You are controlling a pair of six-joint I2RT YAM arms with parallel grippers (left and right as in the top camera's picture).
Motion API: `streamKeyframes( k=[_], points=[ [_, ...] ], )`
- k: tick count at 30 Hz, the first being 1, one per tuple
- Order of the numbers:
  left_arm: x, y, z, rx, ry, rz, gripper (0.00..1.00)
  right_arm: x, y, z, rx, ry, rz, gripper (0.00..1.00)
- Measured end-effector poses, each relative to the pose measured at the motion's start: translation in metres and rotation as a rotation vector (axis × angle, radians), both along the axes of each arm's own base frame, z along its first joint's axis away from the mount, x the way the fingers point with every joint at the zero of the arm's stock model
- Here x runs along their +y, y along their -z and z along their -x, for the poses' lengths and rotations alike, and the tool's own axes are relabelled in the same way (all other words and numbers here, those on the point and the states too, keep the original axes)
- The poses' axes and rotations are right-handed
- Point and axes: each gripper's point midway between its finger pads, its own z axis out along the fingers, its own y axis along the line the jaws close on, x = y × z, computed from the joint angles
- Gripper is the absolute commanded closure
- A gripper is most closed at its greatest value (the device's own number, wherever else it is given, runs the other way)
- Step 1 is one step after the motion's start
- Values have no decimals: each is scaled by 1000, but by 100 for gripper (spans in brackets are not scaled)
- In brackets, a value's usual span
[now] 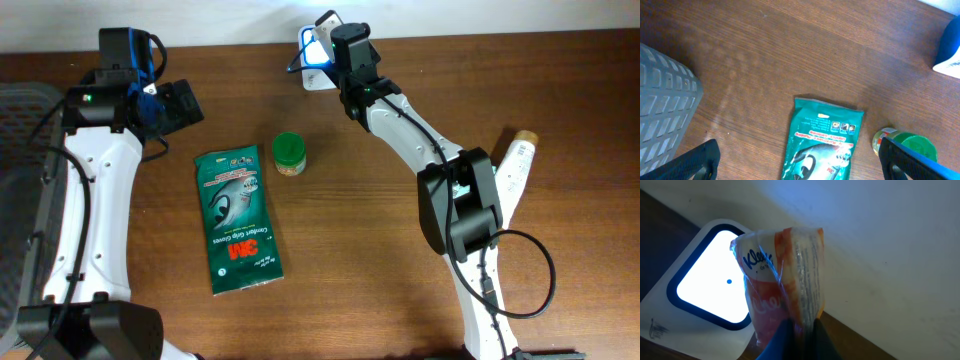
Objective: Scan the item barcode
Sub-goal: 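Hold the Kleenex pack in front of the scanner window, then place the Kleenex pack on the mint packet at right and release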
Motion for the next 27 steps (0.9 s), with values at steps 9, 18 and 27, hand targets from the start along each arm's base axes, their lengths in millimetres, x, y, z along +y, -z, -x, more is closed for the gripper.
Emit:
streamKeyframes(
  k=[9,18,27],
  points=[
    [0,0,0,0,0,0,1,4,3,11,68,-17,-39,96],
    [0,0,0,-1,0,0,1,0,-109,74,181,-68,-347,96],
    [0,0,0,0,0,0,1,-80,-111,182,645,173,-628,96]
  ],
)
